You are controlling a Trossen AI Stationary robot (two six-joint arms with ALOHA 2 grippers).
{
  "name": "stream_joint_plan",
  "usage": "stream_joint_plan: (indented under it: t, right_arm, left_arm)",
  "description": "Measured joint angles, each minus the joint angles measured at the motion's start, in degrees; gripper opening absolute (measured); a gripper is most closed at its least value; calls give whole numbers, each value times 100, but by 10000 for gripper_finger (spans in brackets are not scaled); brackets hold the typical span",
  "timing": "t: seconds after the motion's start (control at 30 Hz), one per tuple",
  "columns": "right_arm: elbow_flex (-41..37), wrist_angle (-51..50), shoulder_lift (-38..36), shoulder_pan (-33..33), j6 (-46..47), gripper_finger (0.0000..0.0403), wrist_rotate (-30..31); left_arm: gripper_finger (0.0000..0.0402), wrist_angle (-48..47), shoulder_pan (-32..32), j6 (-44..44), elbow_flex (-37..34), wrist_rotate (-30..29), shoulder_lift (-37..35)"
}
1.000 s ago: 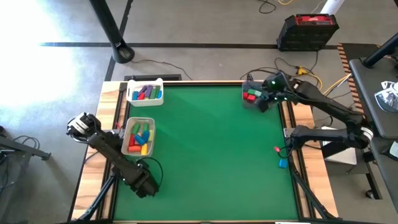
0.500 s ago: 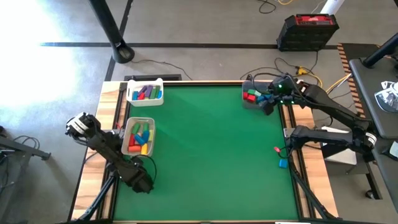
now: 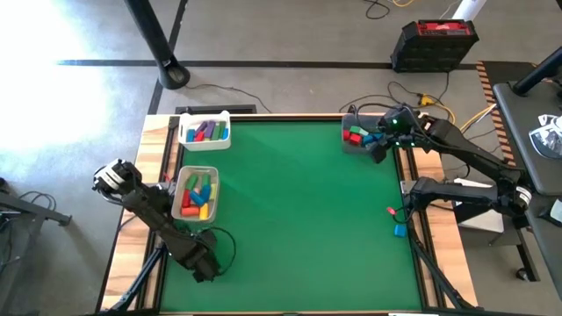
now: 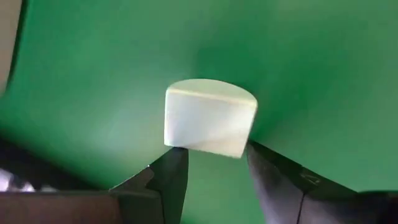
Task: Sort blocks by size
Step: Put the white half circle block into the black bin
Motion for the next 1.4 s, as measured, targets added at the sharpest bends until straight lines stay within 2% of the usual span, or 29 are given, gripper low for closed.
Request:
stream_joint_plan:
  t: [0.1,0.23,0.4,0.57,0.67,0.73,0.83,0.93,1.23,1.4]
  right_arm:
    - [0,2,0,-1,-2,340,0]
    - [0,11,0,-1,-52,342,2]
    - [0,37,0,-1,-49,339,2]
    - [0,35,0,-1,-48,342,2]
    - [0,37,0,-1,-62,345,2]
    - [0,39,2,-1,-84,345,2]
    - [0,40,2,-1,-156,343,2]
    - [0,42,2,-1,-226,343,0]
    - [-7,79,2,-1,-404,342,0]
    - [-9,81,2,-1,-538,343,-2]
  left_arm:
    - [151,104,2,334,365,-731,29]
    - [151,-205,-1,713,925,-1568,33]
    - [151,-810,26,680,1500,-2367,33]
    - [164,-1029,174,-945,1688,-2289,31]
    - [185,-1058,182,-2870,1642,-2258,30]
    - [198,-987,181,-4064,1583,-2037,29]
    - [212,-596,129,-4289,1536,-1753,97]
    - [220,-470,82,-4552,1537,-1932,292]
    - [224,-911,130,-5438,1559,-1592,1017]
    - [224,-884,224,-5629,1559,-1777,1233]
